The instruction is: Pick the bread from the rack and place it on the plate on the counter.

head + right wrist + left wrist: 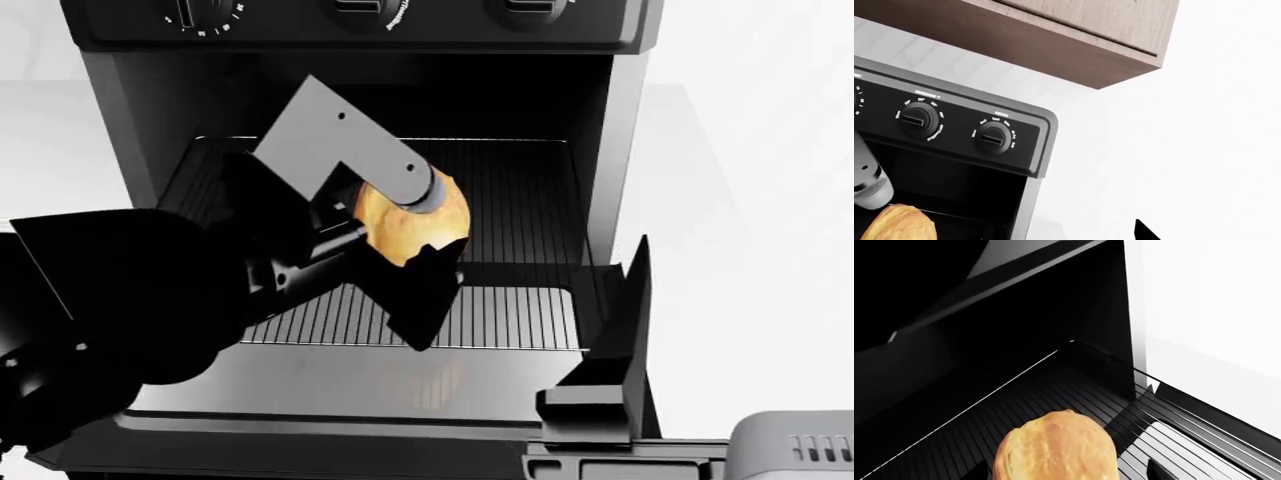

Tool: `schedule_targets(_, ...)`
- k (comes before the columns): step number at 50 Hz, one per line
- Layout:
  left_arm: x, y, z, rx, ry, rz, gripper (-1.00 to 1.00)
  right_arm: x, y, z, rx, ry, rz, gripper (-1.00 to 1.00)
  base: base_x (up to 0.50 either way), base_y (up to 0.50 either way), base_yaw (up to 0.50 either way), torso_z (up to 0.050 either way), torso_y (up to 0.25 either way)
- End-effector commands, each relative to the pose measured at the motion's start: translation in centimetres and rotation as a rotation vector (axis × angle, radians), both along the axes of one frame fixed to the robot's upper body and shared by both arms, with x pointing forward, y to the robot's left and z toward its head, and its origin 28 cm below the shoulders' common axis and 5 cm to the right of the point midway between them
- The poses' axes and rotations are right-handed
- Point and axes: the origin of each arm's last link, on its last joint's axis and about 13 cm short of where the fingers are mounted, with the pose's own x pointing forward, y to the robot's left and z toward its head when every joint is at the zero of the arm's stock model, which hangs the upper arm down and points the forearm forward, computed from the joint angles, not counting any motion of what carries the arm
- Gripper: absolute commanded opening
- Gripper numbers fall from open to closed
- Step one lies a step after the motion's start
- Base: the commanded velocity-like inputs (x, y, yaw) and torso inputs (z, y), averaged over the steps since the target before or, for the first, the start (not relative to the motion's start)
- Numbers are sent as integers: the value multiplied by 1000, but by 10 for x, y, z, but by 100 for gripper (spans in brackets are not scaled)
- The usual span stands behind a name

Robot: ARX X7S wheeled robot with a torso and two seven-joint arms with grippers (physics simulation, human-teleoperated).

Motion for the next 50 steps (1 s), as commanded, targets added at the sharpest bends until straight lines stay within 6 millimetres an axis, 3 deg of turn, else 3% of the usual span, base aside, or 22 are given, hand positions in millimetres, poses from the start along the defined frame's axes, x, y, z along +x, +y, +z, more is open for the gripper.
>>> schedule_targets(1, 8, -6, 3, -14, 11, -21, 100, 3, 2, 3, 7, -44, 34, 100, 0, 0, 0, 0, 0)
schedule_targets(48, 28, -8, -10, 7, 66, 10, 100, 1, 0, -1, 15, -39, 31, 100, 0, 0, 0, 0, 0)
schedule_targets(49, 28, -8, -9, 12, 51, 12, -100, 1, 0, -1, 15, -38, 31, 100, 0, 0, 0, 0, 0)
schedule_targets(50, 27, -8, -9, 11, 55, 10, -100, 1, 0, -1, 16, -38, 31, 100, 0, 0, 0, 0, 0)
